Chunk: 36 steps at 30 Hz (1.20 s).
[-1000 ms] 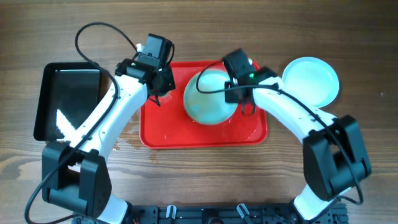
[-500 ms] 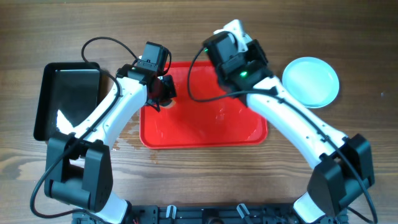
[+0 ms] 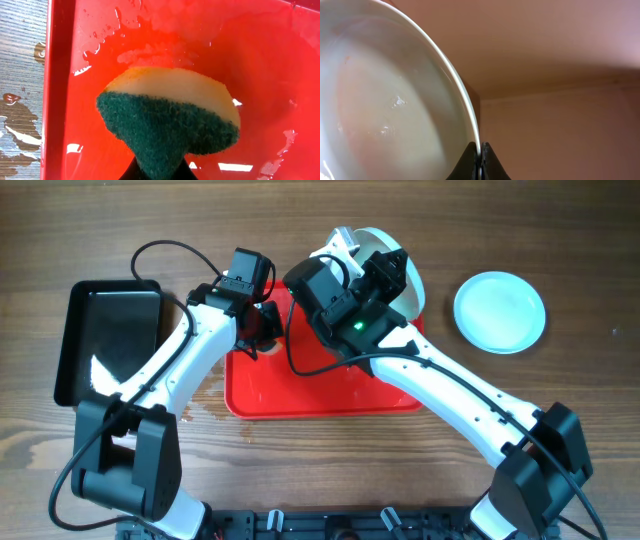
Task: Clean dirty plates on tray and stack at the side
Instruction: 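Carry the plate right and stack it on the cleaned plates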
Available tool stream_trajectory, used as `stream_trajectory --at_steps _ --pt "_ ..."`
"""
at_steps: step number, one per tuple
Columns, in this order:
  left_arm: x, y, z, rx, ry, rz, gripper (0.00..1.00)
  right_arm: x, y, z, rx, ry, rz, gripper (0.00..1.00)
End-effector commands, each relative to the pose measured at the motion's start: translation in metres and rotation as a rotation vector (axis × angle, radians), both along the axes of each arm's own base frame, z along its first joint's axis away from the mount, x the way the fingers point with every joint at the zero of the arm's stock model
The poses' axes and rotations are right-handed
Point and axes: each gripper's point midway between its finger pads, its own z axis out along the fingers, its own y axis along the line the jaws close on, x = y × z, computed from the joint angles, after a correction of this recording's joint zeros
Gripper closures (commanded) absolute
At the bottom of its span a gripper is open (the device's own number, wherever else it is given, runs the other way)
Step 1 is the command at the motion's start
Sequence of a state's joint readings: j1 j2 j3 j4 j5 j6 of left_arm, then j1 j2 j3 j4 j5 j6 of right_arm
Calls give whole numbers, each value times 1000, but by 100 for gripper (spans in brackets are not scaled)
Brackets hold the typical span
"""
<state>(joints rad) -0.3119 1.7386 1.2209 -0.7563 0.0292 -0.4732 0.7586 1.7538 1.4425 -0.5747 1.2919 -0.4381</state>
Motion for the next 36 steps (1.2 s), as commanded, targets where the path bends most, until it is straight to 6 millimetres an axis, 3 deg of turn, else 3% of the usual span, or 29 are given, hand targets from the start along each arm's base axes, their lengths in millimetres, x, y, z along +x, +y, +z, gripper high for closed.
stream_trajectory --at_steps 1,18,19,23,24,26,29,32,34,36 --pt "-5 0 -7 -8 32 8 96 -5 -6 25 -58 -42 -35 96" --pt "-5 0 -7 -8 32 8 96 -4 -4 24 -20 -62 -36 96" --pt "-5 0 -7 -8 32 8 96 -4 -4 22 13 -75 -36 96" --pt "-5 0 -7 -8 33 8 96 -8 13 -27 219 70 52 96" --pt "-5 0 -7 -7 34 8 96 -8 11 -29 224 66 42 96" --pt "-6 0 -8 -7 37 7 96 -9 0 -14 161 -9 -12 96" --pt "-7 0 -8 -6 39 8 96 -13 -15 25 -21 -117 -95 96" --pt "-6 0 -7 -8 34 8 96 -11 -15 45 -75 -137 -110 96" --pt "-5 0 -7 -8 32 8 96 -4 -5 38 30 -143 -55 96" --pt "-5 0 -7 -8 33 8 96 1 12 7 119 -16 60 95"
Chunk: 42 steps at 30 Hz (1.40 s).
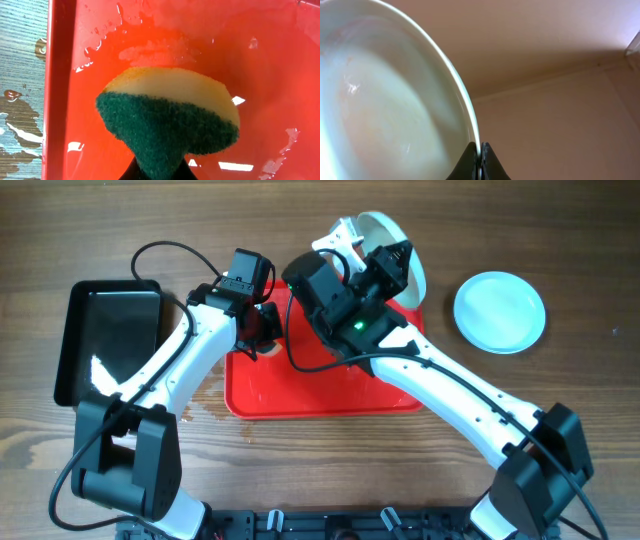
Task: Clean dirty plates on tray and stack at the side
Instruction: 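Carry the plate right and stack it on the cleaned plates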
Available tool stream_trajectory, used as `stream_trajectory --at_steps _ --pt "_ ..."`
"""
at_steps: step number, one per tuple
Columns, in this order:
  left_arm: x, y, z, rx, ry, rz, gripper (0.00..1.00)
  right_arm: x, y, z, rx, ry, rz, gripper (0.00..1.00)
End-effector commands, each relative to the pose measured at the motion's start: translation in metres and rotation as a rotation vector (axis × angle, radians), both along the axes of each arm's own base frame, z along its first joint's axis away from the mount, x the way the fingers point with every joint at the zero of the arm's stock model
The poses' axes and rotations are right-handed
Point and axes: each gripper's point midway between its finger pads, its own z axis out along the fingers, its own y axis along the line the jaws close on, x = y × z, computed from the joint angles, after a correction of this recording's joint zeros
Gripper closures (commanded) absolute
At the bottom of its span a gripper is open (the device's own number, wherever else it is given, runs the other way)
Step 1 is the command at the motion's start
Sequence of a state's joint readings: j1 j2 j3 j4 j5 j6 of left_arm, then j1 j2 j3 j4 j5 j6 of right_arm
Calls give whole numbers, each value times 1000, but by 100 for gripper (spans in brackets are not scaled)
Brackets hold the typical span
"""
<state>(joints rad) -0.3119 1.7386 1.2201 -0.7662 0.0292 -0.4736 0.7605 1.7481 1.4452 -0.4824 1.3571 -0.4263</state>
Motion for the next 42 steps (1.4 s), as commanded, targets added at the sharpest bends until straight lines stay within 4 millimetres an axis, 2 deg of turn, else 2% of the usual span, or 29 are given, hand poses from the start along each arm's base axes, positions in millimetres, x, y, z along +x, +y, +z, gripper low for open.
stream_trajectory --at_steps 1,2,3,4,7,8,9,10,11,13,14,15,16,18,20,21,23,25,26,27,29,30,32,36,39,41,42 --pt "-3 -1 -7 -10 25 8 96 -4 25 -40 119 224 197 96" --pt "-4 -1 -7 -10 27 7 96 -7 29 -54 141 284 221 96" --pt "-4 0 -7 -8 30 9 96 -9 26 -57 140 289 204 96" --pt "-5 1 -7 -8 33 9 96 -10 19 -51 113 259 169 96" --pt "-5 1 -7 -7 33 9 96 -13 -10 1 5 19 -11 96" --pt "-5 1 -7 -7 33 9 96 -14 -13 14 -2 -30 -39 96" --pt "-5 1 -7 -7 33 9 96 -14 -13 18 21 -46 -33 96" --pt "-5 1 -7 -8 33 10 96 -12 -8 15 71 -32 4 96" --pt "-5 1 -7 -8 33 11 96 -10 2 0 138 40 79 96" --pt "-5 2 -7 -8 33 12 96 -19 29 -53 256 323 253 96" --pt "-5 2 -7 -7 34 12 96 -27 34 -75 299 423 275 96" --pt "-6 2 -7 -7 37 12 96 -30 26 -83 315 434 229 96" --pt "-6 2 -7 -7 37 12 96 -28 9 -78 304 357 134 96" --pt "-5 2 -7 -7 36 12 96 -25 -25 -40 238 110 -31 96" --pt "-5 2 -7 -6 36 12 96 -28 -40 -5 188 -39 -91 96" --pt "-5 2 -7 -6 36 12 96 -28 -38 -1 228 -45 -77 96" --pt "-5 2 -7 -7 36 12 96 -27 -14 -28 391 124 47 96" --pt "-5 2 -7 -7 35 13 96 -41 28 -75 519 491 277 96" --pt "-5 2 -7 -7 35 13 96 -45 32 -87 561 571 307 96" --pt "-5 2 -7 -7 36 13 96 -43 26 -88 583 563 279 96" --pt "-6 2 -8 -6 40 12 96 -29 -13 -73 678 357 59 96" --pt "-6 2 -8 -5 41 12 96 -26 -24 -68 712 303 9 96" --pt "-7 2 -8 -4 43 12 96 -19 -46 -58 811 230 -53 95" --pt "-7 2 -8 -4 44 12 96 -6 -91 -47 1028 199 -98 96" --pt "-7 2 -8 -5 44 12 96 1 -143 -48 1225 179 -158 96" --pt "-7 2 -8 -5 43 12 96 3 -169 -54 1310 192 -158 96" --pt "-7 2 -8 -6 42 12 96 4 -188 -61 1363 191 -171 95"
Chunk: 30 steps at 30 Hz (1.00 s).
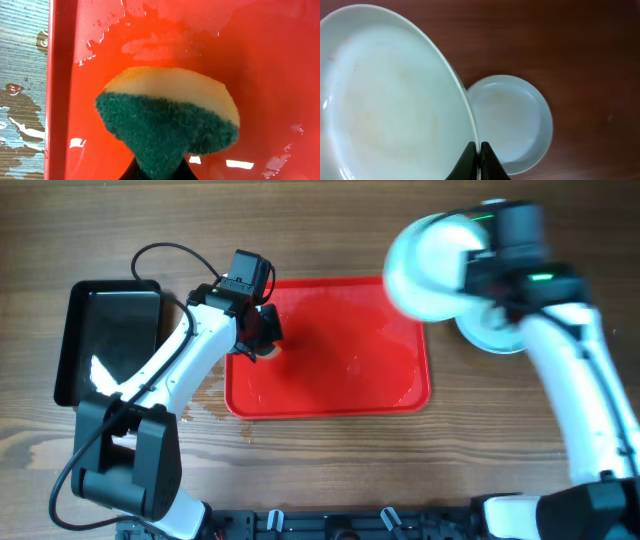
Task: Clean dirty plates on tray and stack at the side
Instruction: 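Carry the plate right and stack it on the cleaned plates, then release the plate and raise the right gripper away from the stack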
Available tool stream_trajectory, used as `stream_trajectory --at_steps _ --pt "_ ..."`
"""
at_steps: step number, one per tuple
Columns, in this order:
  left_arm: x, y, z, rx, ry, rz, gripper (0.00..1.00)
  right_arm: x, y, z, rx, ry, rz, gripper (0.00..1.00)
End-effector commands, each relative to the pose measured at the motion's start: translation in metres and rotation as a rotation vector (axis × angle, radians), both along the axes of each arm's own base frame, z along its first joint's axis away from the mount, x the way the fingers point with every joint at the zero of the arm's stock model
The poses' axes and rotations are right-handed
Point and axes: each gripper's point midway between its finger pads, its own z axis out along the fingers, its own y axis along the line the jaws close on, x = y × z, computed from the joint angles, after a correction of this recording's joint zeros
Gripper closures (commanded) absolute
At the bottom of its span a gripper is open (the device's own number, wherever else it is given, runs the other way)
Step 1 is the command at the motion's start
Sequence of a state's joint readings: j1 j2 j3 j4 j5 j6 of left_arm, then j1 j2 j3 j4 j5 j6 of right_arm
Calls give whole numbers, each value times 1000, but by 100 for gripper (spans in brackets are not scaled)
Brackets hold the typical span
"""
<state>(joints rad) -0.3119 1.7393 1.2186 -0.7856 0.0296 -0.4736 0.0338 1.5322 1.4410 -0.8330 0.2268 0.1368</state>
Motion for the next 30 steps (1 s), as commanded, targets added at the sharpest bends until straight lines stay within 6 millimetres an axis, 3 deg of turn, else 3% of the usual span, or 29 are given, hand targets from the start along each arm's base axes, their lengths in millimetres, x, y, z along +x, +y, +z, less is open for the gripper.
stream_trajectory --at_steps 1,4,6,12,16,30 --pt "-1 0 -5 -13 19 12 96 -1 -34 -13 280 -14 9 96" --pt "-1 0 -5 -13 19 12 96 -10 -82 -45 322 20 -113 96" --pt "-1 0 -5 -16 20 11 96 -13 -100 -68 369 39 -158 96" --pt "1 -2 -4 -28 9 9 96 -17 -122 -123 399 104 -277 96" --pt "0 -3 -5 -29 13 9 96 -22 -136 -144 360 153 -365 96" --pt "2 -3 -4 -31 6 8 96 -25 -143 -148 326 162 -394 94"
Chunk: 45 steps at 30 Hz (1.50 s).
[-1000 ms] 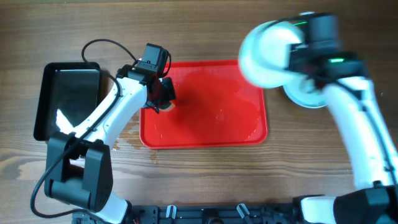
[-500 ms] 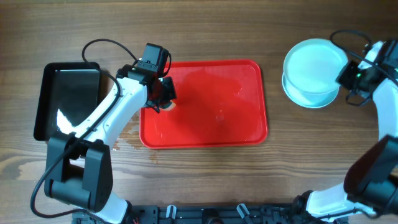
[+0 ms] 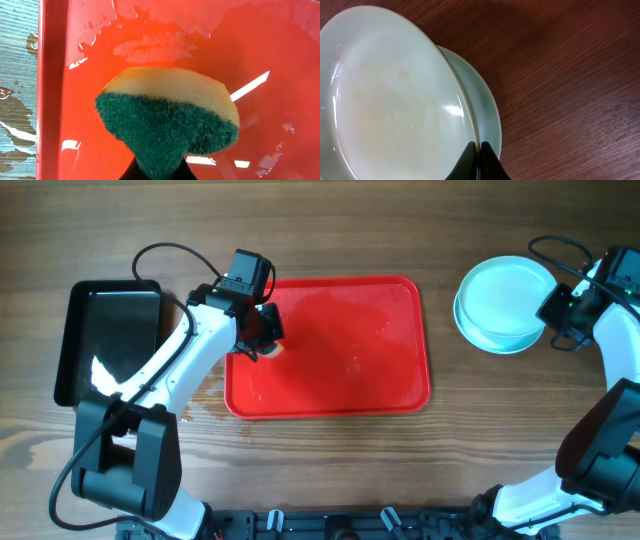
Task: Clean dirty plates on tray and stack at the side
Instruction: 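Release the plate and raise the right gripper away from the stack, then move the sponge with the left gripper into the black tray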
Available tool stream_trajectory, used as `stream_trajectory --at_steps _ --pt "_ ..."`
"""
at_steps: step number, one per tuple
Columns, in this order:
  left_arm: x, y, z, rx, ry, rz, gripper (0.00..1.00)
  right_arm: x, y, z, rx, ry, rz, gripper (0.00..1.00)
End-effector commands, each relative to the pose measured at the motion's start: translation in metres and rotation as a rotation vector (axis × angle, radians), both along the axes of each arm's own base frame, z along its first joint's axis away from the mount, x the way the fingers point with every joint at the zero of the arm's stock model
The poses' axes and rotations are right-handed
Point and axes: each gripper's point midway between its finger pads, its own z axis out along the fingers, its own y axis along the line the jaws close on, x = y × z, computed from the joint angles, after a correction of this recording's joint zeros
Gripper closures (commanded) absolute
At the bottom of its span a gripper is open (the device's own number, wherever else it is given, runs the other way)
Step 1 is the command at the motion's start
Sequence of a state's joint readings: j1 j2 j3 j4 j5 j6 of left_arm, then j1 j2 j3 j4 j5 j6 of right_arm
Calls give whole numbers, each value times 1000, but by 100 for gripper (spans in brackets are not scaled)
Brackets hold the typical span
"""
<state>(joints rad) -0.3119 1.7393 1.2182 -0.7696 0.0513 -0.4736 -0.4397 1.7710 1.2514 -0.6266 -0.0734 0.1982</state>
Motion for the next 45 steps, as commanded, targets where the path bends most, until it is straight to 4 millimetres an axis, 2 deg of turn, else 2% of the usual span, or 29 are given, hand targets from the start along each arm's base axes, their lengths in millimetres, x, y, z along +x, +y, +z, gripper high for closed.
stream_trajectory --at_steps 1,3,6,8,11,14,18,20,24,28,30,36,37,38,41,43,45 --pt "0 1 -5 -7 14 14 96 -1 -2 -5 4 13 -39 74" --pt "0 1 -5 -6 15 14 96 -1 -2 -5 12 13 -56 49" --pt "0 1 -5 -7 14 14 96 -4 1 -6 34 21 -71 37" --pt "0 1 -5 -7 14 14 96 -4 4 -7 49 21 -64 32" --pt "0 1 -5 -7 13 14 96 0 17 0 112 -13 -31 31" --pt "3 1 -4 -10 2 13 96 9 39 21 211 -100 35 31" --pt "12 0 1 -14 -41 -10 96 18 80 59 375 -230 157 30" --pt "22 9 9 9 -75 -26 96 18 99 71 429 -256 207 27" --pt "42 43 27 32 -128 63 96 11 123 68 458 -207 246 25" --pt "55 101 36 37 -150 209 96 6 147 62 458 -147 289 22" --pt "57 138 36 43 -154 299 96 5 161 61 458 -131 322 22" --pt "50 223 35 48 -165 541 96 5 195 56 426 -92 373 22" --pt "48 244 32 62 -168 595 96 6 205 55 407 -82 385 22" --pt "46 257 30 77 -169 628 96 6 211 54 401 -79 396 22" --pt "41 285 19 104 -158 693 96 7 231 55 394 -78 432 21" --pt "37 294 10 105 -138 714 95 7 241 56 399 -79 444 21" --pt "33 301 0 110 -111 732 91 7 250 57 406 -79 454 21"
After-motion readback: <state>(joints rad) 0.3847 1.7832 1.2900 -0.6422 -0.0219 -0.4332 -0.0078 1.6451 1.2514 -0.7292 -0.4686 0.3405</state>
